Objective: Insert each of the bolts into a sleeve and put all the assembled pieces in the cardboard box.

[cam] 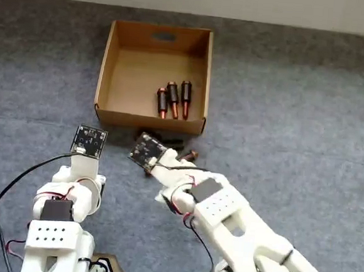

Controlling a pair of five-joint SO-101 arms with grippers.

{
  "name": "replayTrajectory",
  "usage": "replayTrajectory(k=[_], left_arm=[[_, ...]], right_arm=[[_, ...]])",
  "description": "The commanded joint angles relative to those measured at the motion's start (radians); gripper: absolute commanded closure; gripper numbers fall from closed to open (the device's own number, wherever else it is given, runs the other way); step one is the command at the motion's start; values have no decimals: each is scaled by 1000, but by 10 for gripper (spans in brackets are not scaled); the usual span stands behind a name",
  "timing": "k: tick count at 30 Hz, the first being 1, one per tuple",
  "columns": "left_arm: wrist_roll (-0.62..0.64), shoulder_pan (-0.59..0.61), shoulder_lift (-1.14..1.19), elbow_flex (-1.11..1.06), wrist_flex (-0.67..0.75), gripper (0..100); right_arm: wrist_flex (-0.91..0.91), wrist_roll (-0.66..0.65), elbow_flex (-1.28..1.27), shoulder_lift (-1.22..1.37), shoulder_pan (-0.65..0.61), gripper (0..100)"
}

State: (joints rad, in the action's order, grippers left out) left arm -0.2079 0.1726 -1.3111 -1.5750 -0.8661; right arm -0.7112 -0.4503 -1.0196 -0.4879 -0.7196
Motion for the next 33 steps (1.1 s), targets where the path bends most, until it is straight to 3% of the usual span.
replayTrajectory(k=[1, 5, 17, 33], left_arm=[[5, 1, -1, 4, 5, 980], [5, 1, -1, 4, 5, 980], [3, 1, -1, 2, 15, 980], [3, 1, -1, 2, 15, 980]], right_arm=[[21, -75, 148, 179, 1, 888], [-19, -78, 252, 283, 13, 803], [-25, -83, 397, 305, 64, 835], [-36, -84, 392, 305, 64, 836]])
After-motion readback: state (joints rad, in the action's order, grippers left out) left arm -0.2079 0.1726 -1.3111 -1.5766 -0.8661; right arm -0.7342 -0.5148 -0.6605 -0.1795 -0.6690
